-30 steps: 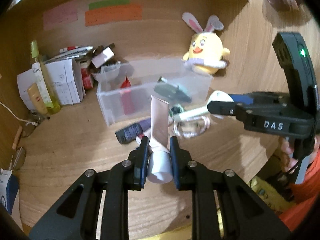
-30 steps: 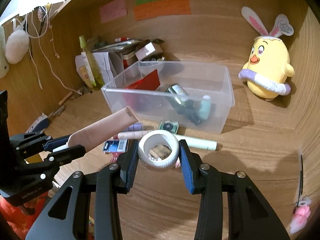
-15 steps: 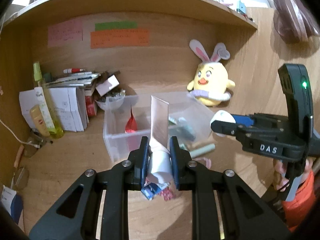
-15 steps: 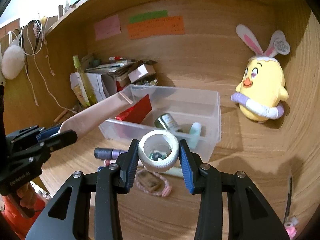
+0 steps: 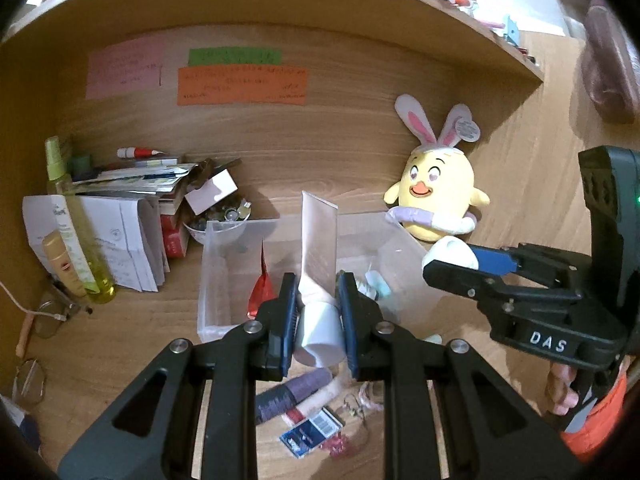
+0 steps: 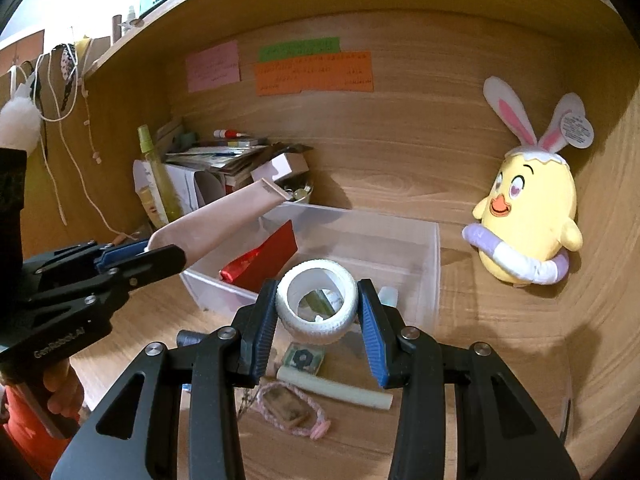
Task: Organize objects
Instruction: 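Lower tape roll into bin with right tool while left tool releases pink tube inside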
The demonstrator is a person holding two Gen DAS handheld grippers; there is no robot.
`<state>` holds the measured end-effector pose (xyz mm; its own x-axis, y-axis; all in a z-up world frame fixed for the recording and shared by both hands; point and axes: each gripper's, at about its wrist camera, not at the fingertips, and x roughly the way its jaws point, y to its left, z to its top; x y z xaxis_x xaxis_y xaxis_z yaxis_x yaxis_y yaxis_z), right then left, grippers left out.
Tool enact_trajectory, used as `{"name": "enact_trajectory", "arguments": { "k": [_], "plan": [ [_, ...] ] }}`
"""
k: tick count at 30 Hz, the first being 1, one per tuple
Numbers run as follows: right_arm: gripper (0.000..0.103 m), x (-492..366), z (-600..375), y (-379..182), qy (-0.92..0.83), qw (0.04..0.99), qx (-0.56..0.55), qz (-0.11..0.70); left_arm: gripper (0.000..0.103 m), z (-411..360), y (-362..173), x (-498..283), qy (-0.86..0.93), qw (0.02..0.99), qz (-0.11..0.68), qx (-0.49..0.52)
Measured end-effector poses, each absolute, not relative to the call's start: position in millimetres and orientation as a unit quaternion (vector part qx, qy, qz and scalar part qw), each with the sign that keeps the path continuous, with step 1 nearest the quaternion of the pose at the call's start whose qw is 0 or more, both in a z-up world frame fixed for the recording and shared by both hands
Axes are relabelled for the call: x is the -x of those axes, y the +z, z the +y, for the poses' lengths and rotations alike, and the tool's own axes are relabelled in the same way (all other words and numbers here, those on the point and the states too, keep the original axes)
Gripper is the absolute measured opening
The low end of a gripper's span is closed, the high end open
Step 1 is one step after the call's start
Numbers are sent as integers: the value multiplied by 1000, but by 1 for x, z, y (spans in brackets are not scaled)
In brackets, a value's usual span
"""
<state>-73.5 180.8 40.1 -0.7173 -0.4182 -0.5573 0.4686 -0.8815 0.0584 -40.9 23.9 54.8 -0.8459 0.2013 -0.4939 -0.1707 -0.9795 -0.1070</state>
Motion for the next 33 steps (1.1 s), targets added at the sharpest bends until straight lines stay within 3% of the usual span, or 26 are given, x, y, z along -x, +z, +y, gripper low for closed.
{"name": "enact_trajectory", "arguments": {
  "k": [33],
  "plan": [
    [37, 155, 172, -18, -900, 197, -382, 68, 19, 19, 14, 125, 934, 87, -43, 345]
  ]
}}
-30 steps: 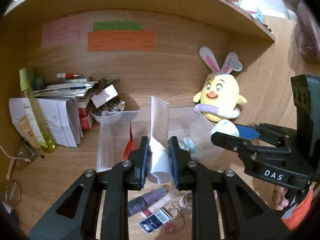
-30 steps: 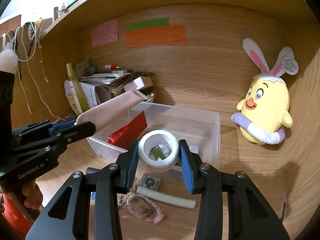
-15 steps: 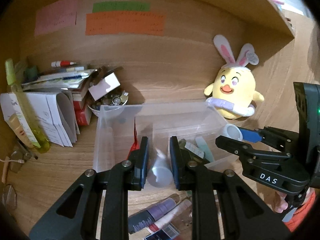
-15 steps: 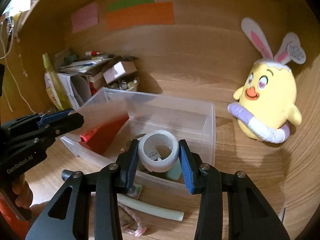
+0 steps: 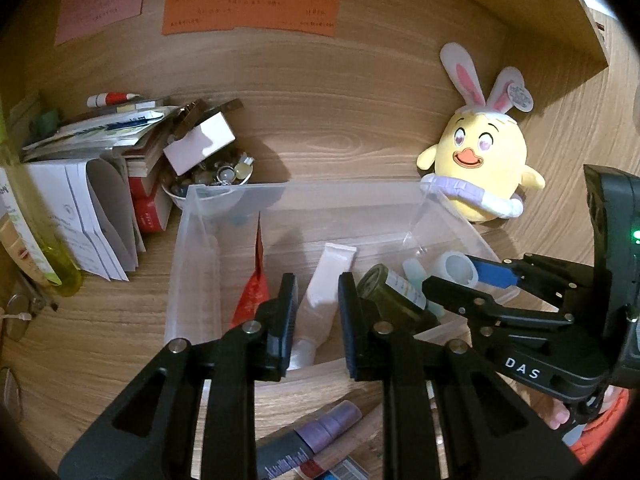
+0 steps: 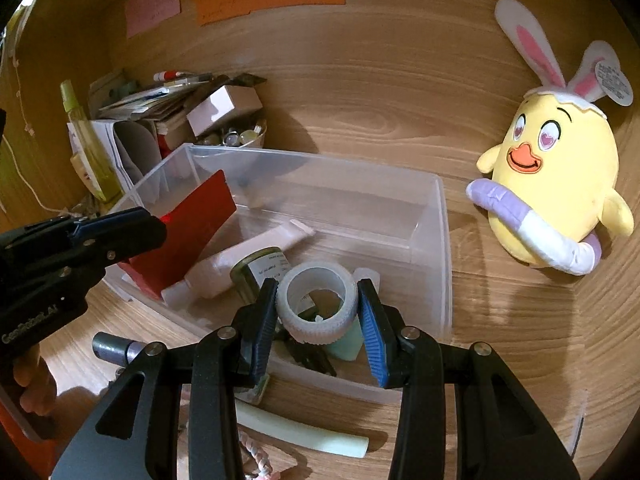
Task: Organize objects
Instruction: 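Lower tape roll into bin with right tool while left tool releases pink tube inside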
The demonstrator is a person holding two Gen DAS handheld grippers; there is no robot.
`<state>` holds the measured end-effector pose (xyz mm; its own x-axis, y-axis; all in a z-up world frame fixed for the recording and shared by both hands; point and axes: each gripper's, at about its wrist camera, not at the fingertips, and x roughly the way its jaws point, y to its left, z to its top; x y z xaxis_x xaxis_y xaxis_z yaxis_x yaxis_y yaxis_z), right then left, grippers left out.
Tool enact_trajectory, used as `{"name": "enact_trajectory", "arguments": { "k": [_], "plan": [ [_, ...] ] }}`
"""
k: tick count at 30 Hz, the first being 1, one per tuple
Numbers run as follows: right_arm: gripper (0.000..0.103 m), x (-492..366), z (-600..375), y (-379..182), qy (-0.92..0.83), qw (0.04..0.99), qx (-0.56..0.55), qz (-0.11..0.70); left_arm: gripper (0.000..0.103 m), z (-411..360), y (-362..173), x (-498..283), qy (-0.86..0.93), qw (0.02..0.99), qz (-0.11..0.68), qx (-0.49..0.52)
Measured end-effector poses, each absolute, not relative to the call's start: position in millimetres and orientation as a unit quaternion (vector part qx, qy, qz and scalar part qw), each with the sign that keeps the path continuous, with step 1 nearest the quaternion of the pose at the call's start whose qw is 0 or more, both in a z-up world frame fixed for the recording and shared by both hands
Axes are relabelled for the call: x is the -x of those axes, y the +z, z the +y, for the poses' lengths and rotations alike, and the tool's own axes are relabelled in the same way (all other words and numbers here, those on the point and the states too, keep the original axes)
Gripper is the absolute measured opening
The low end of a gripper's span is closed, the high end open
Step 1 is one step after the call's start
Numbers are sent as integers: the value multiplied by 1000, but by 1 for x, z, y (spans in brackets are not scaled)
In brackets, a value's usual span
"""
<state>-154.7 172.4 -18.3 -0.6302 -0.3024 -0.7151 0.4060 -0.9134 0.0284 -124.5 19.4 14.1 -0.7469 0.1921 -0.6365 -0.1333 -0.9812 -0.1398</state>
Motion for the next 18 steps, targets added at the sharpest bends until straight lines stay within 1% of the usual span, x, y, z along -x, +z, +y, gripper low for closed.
{"name": "enact_trajectory", "arguments": {
  "k": [6, 7, 9, 11, 13, 15, 17, 18],
  "plan": [
    [37, 155, 172, -18, -900, 195, -384, 68, 19, 18, 18, 121, 933, 93, -47, 343],
    [37, 154, 172, -18, -900, 194, -384, 68, 21, 18, 19, 120, 933, 94, -48, 343],
    [38, 154, 172, -18, -900, 194, -384, 69, 28, 17, 21, 117, 933, 94, -49, 343],
    [42, 152, 172, -17, -901, 194, -382, 69, 39, 16, 24, 114, 935, 93, -51, 340],
    [50, 149, 172, -14, -903, 194, -377, 71, 43, 15, 27, 108, 937, 90, -50, 333],
    [54, 146, 172, -11, -905, 193, -372, 75, 48, 12, 31, 104, 938, 91, -52, 330],
    [56, 142, 171, -7, -907, 193, -366, 77, 55, 10, 35, 100, 940, 89, -53, 325],
    [58, 139, 171, -5, -908, 195, -363, 78, 56, 9, 37, 97, 941, 88, -53, 322]
  ]
}}
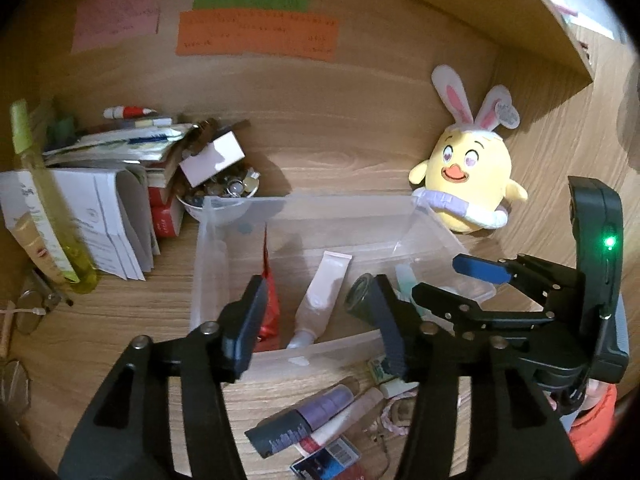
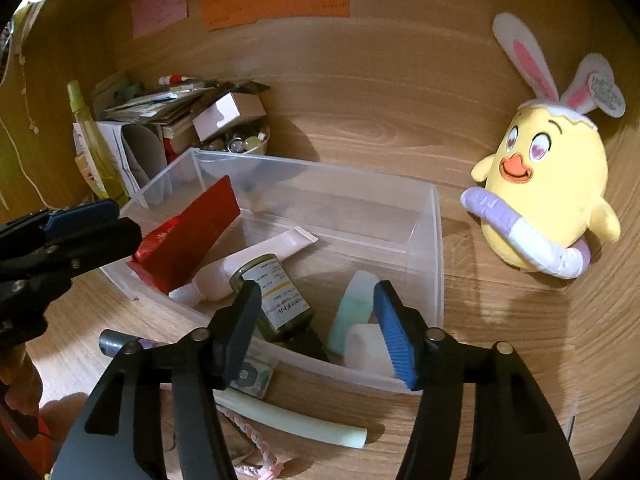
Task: Organize objects
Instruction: 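Lower tape roll into bin with right tool while left tool releases pink tube inside, then withdraw both open tools from the bin toward the remaining items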
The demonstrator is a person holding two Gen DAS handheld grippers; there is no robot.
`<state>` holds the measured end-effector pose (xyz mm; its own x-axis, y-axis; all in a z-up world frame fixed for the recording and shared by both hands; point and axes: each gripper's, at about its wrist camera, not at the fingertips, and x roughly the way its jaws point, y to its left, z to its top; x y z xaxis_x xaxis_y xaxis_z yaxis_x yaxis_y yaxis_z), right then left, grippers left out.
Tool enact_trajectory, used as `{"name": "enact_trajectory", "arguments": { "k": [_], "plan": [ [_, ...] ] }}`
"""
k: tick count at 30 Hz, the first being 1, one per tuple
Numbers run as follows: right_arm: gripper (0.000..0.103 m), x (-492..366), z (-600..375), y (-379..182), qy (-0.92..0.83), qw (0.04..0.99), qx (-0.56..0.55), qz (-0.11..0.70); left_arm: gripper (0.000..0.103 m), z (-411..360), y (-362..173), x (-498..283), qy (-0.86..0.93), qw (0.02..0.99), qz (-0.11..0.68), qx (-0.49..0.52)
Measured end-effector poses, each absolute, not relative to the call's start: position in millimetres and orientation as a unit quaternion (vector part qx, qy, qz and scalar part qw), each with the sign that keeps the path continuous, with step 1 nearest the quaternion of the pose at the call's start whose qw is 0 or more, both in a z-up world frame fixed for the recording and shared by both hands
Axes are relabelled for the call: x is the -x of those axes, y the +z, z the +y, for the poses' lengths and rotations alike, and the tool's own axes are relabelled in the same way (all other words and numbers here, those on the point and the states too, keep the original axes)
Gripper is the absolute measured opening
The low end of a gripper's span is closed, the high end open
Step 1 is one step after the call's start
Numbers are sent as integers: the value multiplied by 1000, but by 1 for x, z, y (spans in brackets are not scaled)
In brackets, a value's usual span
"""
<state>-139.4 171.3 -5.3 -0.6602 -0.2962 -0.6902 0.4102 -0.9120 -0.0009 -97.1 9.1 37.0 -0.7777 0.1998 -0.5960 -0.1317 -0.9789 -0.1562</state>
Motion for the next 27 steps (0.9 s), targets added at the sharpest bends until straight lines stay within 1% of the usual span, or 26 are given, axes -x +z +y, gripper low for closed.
{"name": "enact_trajectory", "arguments": {
  "k": [4, 5, 8, 11, 13, 14, 20, 27],
  "plan": [
    [68, 130, 174, 4, -912, 195, -351, 81, 67, 5, 43, 86, 944, 86, -53, 313],
    [68, 126, 175, 6, -914, 195, -347, 81, 70, 4, 44, 83, 945, 86, -52, 312],
    [68, 118, 179, 11, -915, 200, -343, 79, 75, 3, 45, 76, 945, 84, -49, 312],
    [70, 110, 182, 15, -915, 205, -339, 77, 76, 2, 44, 68, 944, 85, -45, 316],
    [75, 101, 186, 16, -916, 207, -335, 77, 76, 1, 41, 63, 942, 85, -42, 321],
    [76, 98, 187, 16, -917, 207, -333, 77, 77, 1, 40, 61, 942, 84, -41, 324],
    [76, 82, 192, 10, -914, 213, -336, 81, 78, 0, 24, 48, 935, 82, -30, 345],
    [76, 66, 194, -5, -906, 226, -351, 76, 78, -2, 0, 33, 920, 86, -39, 380]
  ]
}}
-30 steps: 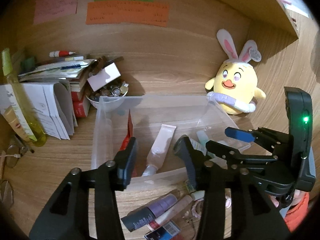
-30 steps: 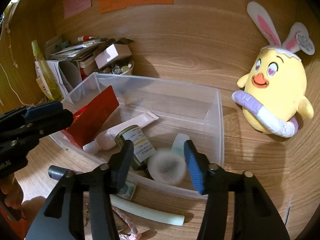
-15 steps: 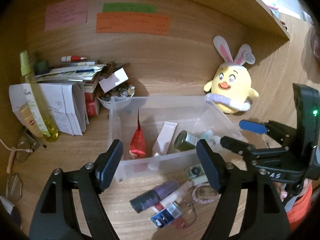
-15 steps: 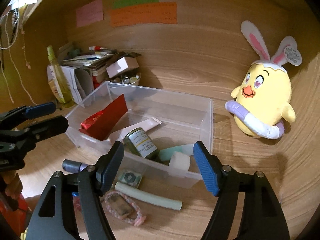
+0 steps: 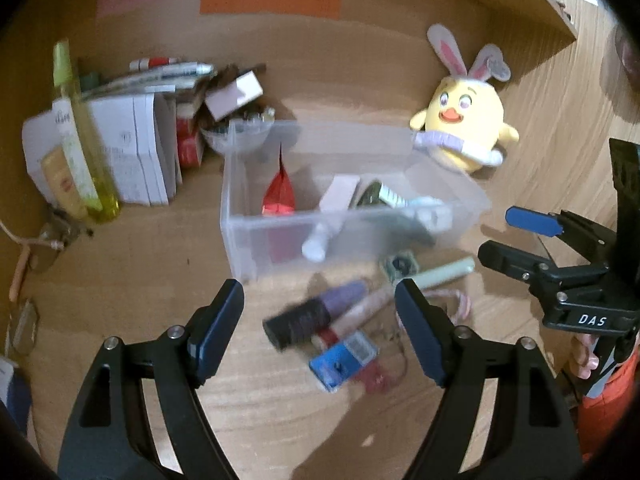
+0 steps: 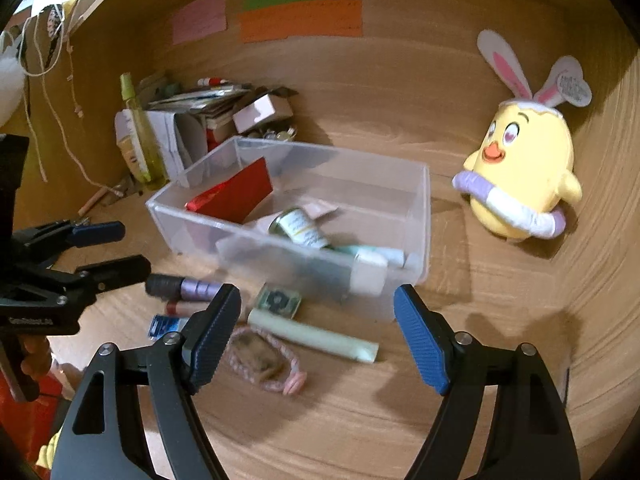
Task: Organize objects
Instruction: 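Withdraw both open tools from the bin toward the remaining items, then grasp blue card box with left tool while right tool grasps wooden block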
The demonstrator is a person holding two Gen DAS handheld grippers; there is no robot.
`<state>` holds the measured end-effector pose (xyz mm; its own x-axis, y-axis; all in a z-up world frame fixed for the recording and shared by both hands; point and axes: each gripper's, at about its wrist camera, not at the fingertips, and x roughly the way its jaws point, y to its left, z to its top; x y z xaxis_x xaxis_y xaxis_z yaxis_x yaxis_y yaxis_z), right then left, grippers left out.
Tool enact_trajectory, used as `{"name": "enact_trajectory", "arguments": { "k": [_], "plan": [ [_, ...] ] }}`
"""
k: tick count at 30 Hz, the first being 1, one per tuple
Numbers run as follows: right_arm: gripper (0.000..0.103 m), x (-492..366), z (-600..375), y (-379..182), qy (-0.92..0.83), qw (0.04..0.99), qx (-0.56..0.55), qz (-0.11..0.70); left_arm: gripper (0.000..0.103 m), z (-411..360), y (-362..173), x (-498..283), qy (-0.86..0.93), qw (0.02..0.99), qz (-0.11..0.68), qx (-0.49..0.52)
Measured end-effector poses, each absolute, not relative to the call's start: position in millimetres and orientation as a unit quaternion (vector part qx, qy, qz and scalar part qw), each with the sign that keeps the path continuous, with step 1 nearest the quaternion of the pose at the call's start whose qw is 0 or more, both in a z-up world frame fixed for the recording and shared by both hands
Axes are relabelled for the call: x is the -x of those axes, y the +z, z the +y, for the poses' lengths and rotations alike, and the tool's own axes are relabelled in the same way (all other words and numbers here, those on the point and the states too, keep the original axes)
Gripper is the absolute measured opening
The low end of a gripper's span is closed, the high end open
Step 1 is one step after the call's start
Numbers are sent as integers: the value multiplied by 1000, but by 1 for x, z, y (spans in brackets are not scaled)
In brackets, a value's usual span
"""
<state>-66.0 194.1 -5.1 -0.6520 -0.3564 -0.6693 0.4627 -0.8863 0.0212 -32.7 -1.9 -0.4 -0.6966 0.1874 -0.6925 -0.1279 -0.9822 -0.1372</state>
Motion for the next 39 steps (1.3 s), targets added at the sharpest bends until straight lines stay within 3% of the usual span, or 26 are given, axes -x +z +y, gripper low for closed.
{"name": "enact_trajectory", "arguments": {
  "k": [5, 10, 16, 27, 39],
  "plan": [
    [71, 54, 184, -19, -895, 244, -363, 85, 78, 2, -14, 21, 913, 85, -34, 397],
    [48, 49, 173, -35, -875, 271, -390, 87, 78, 7, -27, 15, 905, 90, -30, 415],
    [32, 46, 162, -51, -858, 292, -411, 97, 77, 9, -42, 12, 901, 78, -22, 426],
    [31, 60, 165, -63, -850, 277, -437, 95, 70, 16, -54, 24, 886, 97, -44, 451],
    [33, 67, 161, -64, -851, 270, -440, 102, 68, 32, -55, 34, 886, 95, -7, 454]
  ]
}}
